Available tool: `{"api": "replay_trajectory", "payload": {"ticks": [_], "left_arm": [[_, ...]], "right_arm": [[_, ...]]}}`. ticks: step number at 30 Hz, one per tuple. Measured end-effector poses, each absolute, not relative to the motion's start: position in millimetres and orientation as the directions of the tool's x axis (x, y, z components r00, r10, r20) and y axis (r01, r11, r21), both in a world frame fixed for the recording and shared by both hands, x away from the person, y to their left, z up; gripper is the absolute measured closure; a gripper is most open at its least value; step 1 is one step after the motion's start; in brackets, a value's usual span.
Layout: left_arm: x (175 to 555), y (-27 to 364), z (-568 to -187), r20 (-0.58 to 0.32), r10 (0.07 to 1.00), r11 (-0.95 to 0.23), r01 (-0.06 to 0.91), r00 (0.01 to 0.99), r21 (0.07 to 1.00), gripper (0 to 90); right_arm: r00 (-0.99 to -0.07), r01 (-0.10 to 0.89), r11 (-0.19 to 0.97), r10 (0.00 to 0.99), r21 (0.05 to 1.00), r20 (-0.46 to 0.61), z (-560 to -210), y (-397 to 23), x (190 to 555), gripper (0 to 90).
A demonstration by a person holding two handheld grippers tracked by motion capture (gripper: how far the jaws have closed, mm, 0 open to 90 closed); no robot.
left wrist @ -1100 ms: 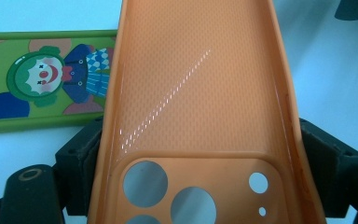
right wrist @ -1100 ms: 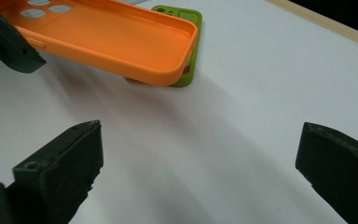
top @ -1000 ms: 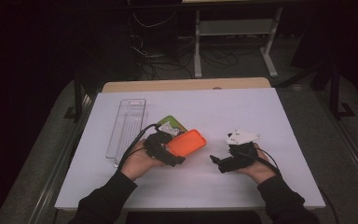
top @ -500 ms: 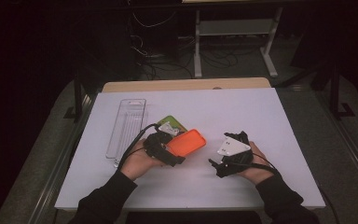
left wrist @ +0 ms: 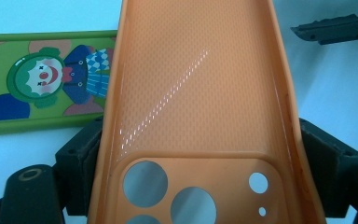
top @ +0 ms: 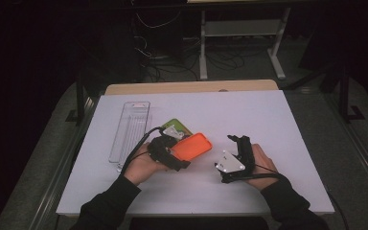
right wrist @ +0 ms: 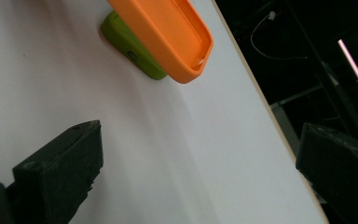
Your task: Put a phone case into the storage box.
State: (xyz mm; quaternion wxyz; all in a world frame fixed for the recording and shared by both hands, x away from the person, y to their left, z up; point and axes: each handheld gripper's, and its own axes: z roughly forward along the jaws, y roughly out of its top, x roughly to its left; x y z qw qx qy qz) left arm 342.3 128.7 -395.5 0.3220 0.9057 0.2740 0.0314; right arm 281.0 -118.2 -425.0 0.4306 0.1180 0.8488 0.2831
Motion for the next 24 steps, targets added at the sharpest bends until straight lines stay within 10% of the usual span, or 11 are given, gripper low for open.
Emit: {"api": "replay_trajectory", "payload": {"ticks": [24], "left_arm": [[344.2,131.0,-393.3,-0.097,0.5,-0.673,0.457,0.861,0.582,16.0]], "right_arm": [[-0.398,-0.239,0.929,0.171,0.282,-0.901,-435.9,-99.4,269.2,0.0]]}}
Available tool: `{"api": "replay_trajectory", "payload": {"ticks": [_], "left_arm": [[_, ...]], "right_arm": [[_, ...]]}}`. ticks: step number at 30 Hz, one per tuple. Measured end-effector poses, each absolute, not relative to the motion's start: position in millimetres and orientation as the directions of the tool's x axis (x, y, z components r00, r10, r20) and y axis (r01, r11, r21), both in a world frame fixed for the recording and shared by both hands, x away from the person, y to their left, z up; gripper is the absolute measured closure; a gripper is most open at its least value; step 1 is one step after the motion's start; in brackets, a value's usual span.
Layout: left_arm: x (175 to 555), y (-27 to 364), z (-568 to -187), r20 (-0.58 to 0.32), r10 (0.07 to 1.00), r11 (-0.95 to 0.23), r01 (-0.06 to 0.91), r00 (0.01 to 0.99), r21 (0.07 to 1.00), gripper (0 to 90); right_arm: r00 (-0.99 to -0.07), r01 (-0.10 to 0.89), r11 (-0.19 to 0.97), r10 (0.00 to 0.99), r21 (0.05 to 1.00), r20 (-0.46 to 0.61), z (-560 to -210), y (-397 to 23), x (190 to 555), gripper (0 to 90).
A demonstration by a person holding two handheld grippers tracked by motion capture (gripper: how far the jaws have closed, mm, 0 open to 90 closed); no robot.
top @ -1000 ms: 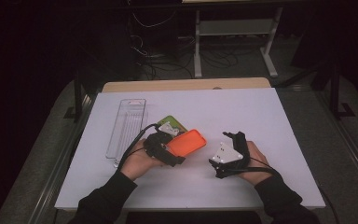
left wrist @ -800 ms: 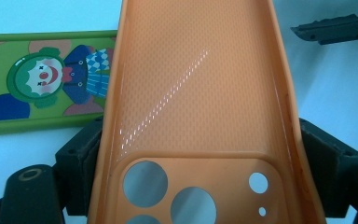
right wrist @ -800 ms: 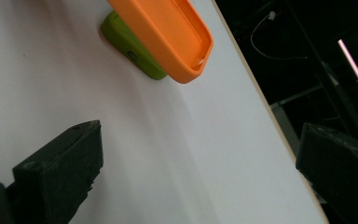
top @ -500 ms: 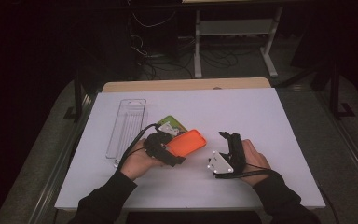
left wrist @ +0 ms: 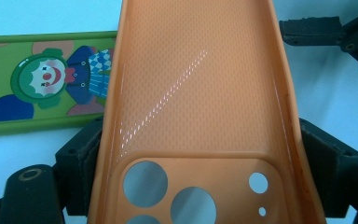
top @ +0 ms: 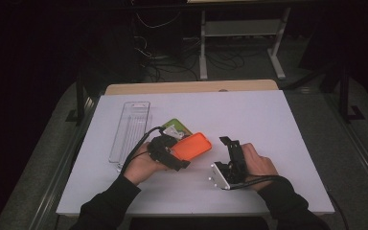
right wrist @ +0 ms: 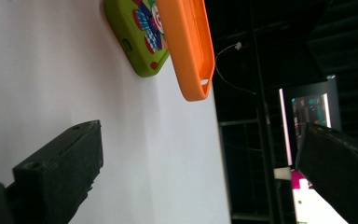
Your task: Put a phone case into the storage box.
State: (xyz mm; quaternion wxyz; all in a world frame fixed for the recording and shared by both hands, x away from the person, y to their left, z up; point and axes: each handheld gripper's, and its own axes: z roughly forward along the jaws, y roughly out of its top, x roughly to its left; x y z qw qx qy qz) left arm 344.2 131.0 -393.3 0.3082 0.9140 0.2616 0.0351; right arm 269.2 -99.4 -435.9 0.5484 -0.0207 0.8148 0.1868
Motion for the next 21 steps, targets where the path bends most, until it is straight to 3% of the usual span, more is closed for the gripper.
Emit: {"api": "replay_trajectory", "payload": {"ticks": [3,10,12,21], "left_arm": [[342.5,129.2,-393.6,-0.127,0.524,-0.631,0.483,0.842,0.607,16.0],[343.0,130.7,-388.4,-0.113,0.497,-0.659,0.46,0.86,0.595,16.0],[343.9,131.4,-387.0,-0.104,0.485,-0.672,0.446,0.869,0.591,16.0],[342.7,127.8,-387.4,-0.125,0.5,-0.641,0.463,0.857,0.612,16.0]], "right_arm": [[-0.402,-0.233,0.927,0.182,0.292,-0.898,-437.3,-97.8,267.5,0.0],[-0.364,-0.254,0.929,0.167,0.27,-0.916,-435.8,-92.8,267.4,0.9],[-0.337,-0.294,0.933,0.099,0.205,-0.936,-433.4,-91.5,268.8,3.2],[-0.301,-0.328,0.926,0.083,0.185,-0.95,-434.3,-79.7,269.9,12.1]]}}
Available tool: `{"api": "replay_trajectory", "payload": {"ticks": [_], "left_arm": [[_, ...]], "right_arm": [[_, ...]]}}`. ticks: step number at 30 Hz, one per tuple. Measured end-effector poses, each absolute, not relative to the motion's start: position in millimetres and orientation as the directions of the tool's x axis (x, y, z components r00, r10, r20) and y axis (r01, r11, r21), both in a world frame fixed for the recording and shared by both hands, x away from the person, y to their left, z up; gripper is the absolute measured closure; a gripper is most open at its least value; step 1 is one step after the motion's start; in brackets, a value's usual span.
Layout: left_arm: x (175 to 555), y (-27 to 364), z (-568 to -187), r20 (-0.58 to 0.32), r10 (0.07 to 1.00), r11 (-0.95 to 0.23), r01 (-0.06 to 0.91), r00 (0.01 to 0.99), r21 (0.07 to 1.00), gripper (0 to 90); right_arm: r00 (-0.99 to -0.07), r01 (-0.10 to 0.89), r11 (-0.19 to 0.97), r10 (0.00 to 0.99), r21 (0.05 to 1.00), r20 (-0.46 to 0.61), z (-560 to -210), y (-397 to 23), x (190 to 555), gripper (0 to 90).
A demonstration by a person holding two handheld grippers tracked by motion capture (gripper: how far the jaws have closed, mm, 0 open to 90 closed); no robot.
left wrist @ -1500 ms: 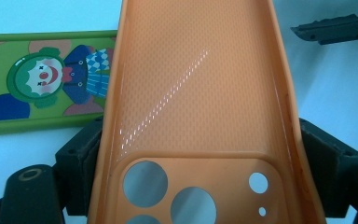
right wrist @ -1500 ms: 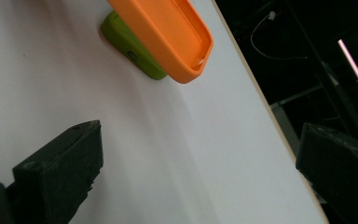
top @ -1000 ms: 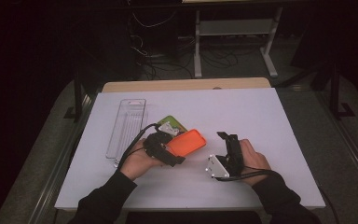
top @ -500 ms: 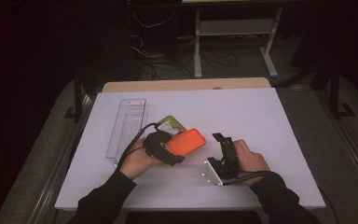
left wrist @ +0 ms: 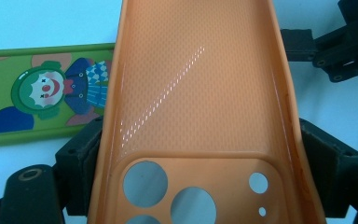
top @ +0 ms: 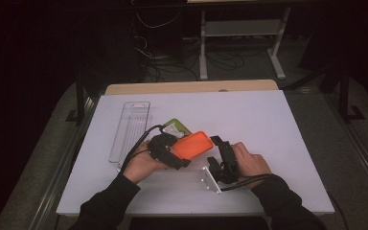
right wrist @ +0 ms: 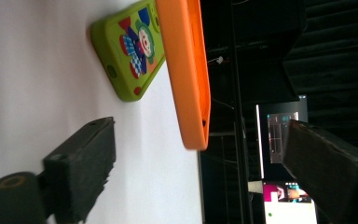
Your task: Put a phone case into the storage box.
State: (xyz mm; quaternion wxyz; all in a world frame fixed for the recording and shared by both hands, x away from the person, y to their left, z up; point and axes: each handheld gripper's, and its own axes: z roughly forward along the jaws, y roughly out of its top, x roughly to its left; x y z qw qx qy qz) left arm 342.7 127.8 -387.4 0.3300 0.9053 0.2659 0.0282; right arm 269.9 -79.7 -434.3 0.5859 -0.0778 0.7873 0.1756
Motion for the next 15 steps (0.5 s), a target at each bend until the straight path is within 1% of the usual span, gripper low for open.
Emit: {"api": "replay_trajectory", "payload": {"ticks": [3,4,7,9,11,13,15], "left_arm": [[343.0,127.9,-387.2,-0.123,0.498,-0.642,0.461,0.858,0.613,16.0],[343.1,128.0,-387.3,-0.124,0.498,-0.641,0.461,0.858,0.614,16.0],[345.0,130.8,-385.6,-0.103,0.48,-0.671,0.44,0.871,0.597,16.0],[343.3,129.0,-386.9,-0.129,0.506,-0.633,0.469,0.853,0.616,16.0],[343.7,129.9,-386.7,-0.128,0.503,-0.637,0.467,0.855,0.613,16.0],[345.2,131.8,-385.5,-0.107,0.488,-0.664,0.448,0.866,0.599,16.0],[344.9,131.6,-385.6,-0.112,0.489,-0.659,0.45,0.865,0.603,16.0]], "right_arm": [[-0.281,-0.345,0.924,0.065,0.164,-0.957,-433.8,-75.3,268.7,16.3],[-0.259,-0.352,0.916,0.101,0.191,-0.96,-434.7,-73.2,268.4,18.5],[-0.256,-0.368,0.913,0.084,0.177,-0.963,-434.7,-68.5,270.0,23.9],[-0.26,-0.372,0.913,0.069,0.166,-0.963,-435.3,-65.8,271.8,27.4],[-0.255,-0.375,0.913,0.065,0.16,-0.965,-437.1,-63.4,273.3,29.8],[-0.251,-0.38,0.912,0.059,0.155,-0.966,-437.9,-61.9,274.3,32.8],[-0.248,-0.381,0.912,0.055,0.15,-0.967,-438.6,-60.5,275.1,36.2]]}}
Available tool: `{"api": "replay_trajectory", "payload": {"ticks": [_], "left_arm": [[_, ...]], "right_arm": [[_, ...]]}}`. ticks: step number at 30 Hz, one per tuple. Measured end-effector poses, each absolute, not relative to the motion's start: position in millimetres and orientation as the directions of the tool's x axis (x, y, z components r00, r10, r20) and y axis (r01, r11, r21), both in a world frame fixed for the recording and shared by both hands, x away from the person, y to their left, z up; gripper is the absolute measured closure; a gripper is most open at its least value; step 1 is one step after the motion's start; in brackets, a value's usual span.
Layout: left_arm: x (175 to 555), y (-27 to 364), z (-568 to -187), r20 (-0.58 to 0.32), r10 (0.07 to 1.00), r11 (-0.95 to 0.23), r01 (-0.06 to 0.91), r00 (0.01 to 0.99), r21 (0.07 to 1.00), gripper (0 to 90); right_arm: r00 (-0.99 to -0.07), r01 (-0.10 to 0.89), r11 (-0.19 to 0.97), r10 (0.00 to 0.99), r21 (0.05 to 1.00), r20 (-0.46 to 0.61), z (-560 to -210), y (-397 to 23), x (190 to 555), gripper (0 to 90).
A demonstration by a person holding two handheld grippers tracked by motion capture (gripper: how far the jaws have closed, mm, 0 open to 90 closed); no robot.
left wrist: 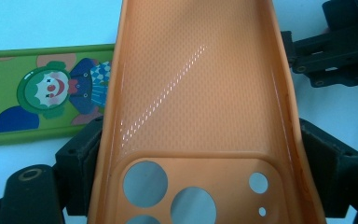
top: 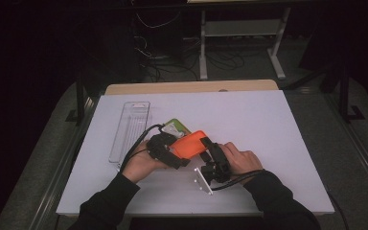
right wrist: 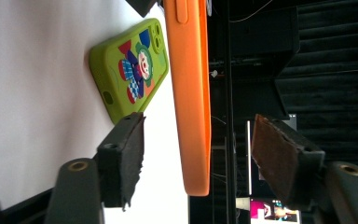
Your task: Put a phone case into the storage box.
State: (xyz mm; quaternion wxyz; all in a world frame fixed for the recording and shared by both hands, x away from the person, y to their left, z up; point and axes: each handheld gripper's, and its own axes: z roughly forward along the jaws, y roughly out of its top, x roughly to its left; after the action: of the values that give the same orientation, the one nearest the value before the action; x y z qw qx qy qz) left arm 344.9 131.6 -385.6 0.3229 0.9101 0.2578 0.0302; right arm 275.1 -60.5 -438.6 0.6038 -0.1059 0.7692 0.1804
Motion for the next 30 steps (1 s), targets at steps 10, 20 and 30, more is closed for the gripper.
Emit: {"api": "replay_trajectory", "payload": {"ticks": [10,20,30], "left_arm": [[344.9,131.9,-385.0,-0.11,0.489,-0.658,0.449,0.865,0.604,16.0],[342.7,129.1,-385.7,-0.113,0.493,-0.649,0.451,0.862,0.612,16.0],[344.0,130.5,-384.3,-0.085,0.469,-0.683,0.422,0.879,0.595,16.0]], "right_arm": [[-0.227,-0.4,0.907,0.04,0.131,-0.973,-441.8,-56.4,274.0,51.2],[-0.218,-0.412,0.904,0.02,0.11,-0.976,-442.6,-55.2,272.0,62.4],[-0.21,-0.42,0.904,-0.01,0.081,-0.978,-444.3,-53.4,269.8,71.5]]}}
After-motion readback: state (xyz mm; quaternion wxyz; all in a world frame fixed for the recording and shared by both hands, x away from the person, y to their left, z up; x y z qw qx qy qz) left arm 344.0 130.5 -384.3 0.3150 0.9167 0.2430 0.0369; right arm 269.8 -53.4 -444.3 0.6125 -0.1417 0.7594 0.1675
